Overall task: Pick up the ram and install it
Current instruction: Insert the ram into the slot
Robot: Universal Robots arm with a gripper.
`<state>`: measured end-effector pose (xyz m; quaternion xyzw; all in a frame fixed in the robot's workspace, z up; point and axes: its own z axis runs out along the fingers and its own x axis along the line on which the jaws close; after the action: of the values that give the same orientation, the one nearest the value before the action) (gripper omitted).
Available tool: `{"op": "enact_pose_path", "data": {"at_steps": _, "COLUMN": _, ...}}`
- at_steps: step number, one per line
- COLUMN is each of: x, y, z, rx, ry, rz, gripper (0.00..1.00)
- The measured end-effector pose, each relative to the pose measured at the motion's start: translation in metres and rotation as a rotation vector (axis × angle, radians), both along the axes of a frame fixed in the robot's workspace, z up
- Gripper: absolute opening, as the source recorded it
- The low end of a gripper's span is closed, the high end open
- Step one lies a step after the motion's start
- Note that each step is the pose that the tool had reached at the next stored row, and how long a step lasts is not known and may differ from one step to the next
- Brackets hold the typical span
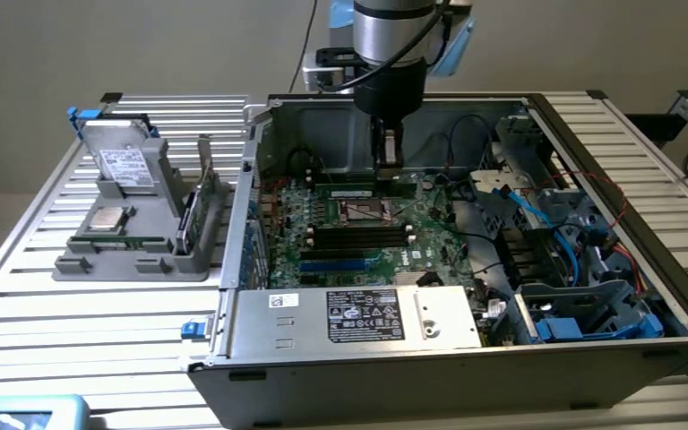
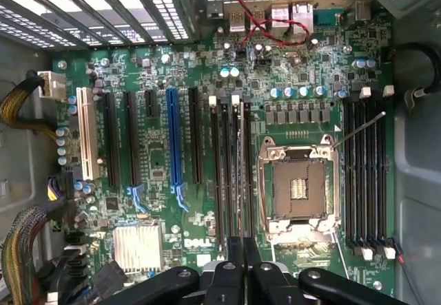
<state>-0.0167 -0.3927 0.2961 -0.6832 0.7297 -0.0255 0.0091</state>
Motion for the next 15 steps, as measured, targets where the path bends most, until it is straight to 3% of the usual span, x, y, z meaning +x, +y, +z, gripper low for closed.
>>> {"op": "enact_pose_path", "data": {"at_steps": 4, "x": 0.0002, "y": 0.0000, "z": -0.0062, "rx": -0.0011, "ry": 0.0007, "rz": 0.000, "gripper": 0.12}}
{"op": "enact_pose_path", "data": {"at_steps": 6, "x": 0.0003, "y": 0.0000, "z": -0.0075, "rx": -0.0031, "ry": 0.0040, "rz": 0.000, "gripper": 0.12}}
{"op": "enact_pose_path", "data": {"at_steps": 15, "x": 0.0003, "y": -0.0004, "z": -0.0105, "rx": -0.0199, "ry": 0.0053, "rz": 0.000, "gripper": 0.12}}
